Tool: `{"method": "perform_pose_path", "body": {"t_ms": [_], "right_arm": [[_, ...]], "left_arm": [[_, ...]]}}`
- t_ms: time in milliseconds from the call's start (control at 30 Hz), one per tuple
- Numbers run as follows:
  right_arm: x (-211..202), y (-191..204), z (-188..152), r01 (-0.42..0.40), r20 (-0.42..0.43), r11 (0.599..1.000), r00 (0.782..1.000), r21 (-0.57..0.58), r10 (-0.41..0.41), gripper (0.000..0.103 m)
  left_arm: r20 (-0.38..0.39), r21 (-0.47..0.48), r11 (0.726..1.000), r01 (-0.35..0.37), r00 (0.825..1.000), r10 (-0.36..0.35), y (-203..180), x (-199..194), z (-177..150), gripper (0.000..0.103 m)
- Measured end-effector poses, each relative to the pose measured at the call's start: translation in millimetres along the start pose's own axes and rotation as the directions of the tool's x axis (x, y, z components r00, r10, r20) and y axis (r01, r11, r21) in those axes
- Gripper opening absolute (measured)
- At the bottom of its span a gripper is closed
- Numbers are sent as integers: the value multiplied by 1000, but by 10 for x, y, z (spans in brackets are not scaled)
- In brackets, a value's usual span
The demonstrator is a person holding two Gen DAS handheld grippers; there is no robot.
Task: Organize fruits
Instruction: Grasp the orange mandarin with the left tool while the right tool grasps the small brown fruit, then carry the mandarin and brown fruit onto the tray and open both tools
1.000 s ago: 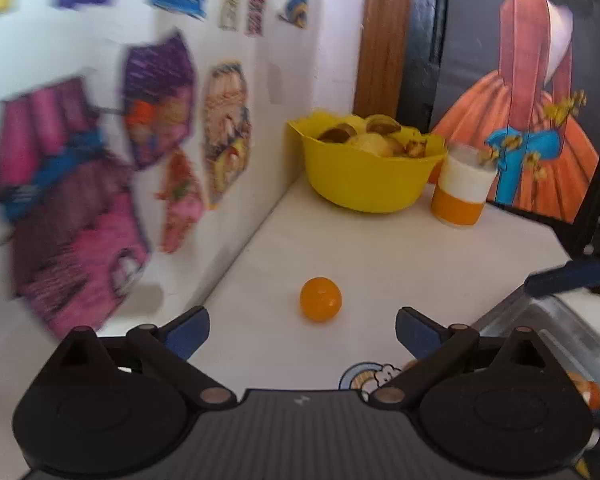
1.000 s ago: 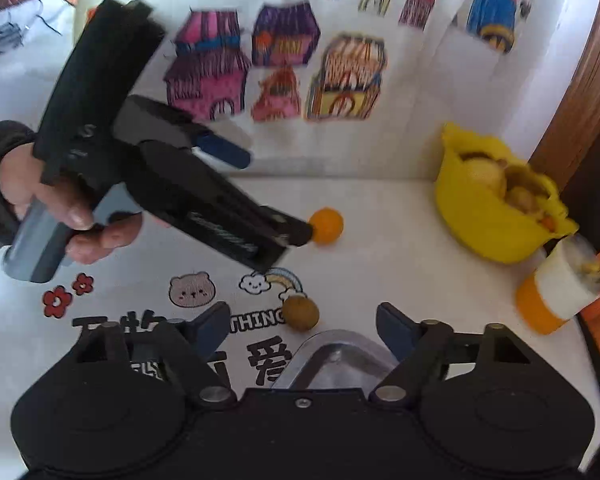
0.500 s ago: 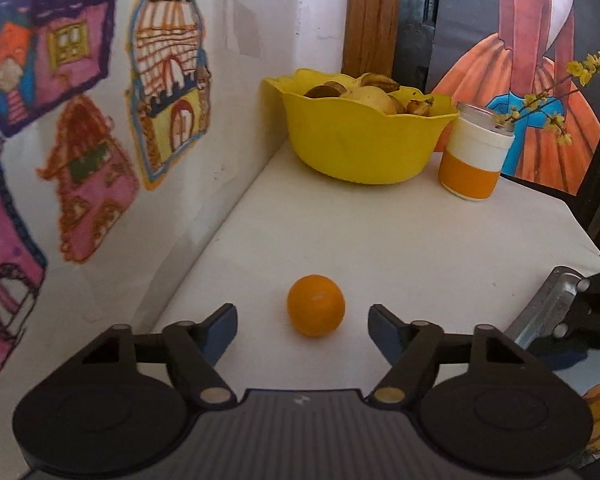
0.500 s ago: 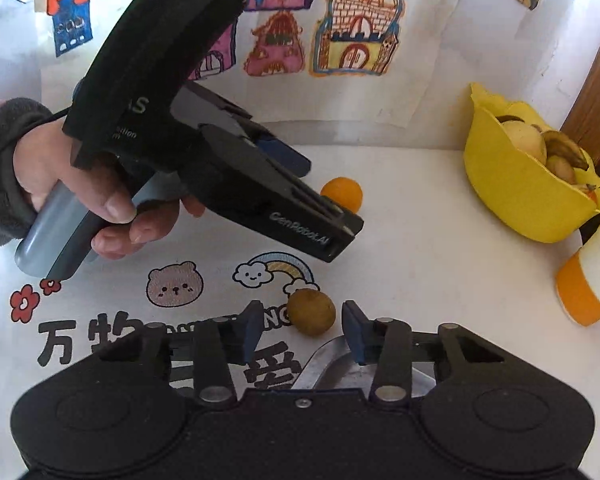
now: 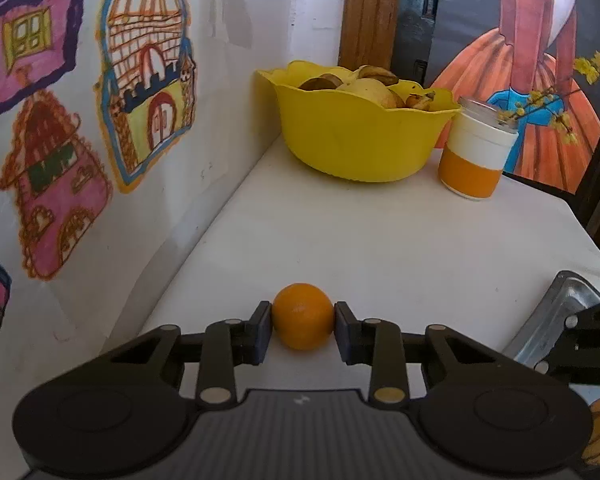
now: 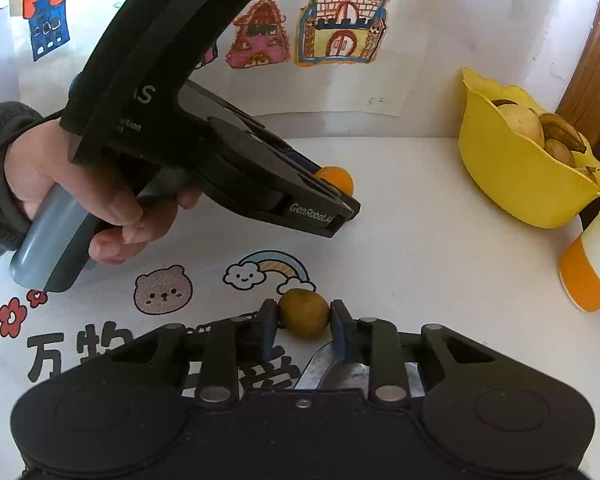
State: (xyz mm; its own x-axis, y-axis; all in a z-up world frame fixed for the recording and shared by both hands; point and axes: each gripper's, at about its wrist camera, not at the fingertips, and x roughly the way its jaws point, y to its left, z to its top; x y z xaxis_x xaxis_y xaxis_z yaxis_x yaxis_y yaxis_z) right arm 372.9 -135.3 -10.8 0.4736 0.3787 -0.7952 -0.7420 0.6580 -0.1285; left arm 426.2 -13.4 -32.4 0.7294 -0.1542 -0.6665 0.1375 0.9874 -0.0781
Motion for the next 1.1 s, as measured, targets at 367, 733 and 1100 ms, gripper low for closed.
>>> {"method": "perform_pose_path", "body": {"t_ms": [367,733,1100], "right_arm": [[-203,44,-57,-5,15,1000,1000,23,5,31],[-748,-46,-370,65,69,987,995,150,-76,31],[-1188,-236,-778,167,88,933,975,319,-204,30]], "left_arm": [[-20,17,999,40,999,-40,-82,-237,-140,36],[-11,10,993,118,993,-118,-399,-564,-237,36],[3,17,979,204,979,-204,-829,-840,-372,36]]}}
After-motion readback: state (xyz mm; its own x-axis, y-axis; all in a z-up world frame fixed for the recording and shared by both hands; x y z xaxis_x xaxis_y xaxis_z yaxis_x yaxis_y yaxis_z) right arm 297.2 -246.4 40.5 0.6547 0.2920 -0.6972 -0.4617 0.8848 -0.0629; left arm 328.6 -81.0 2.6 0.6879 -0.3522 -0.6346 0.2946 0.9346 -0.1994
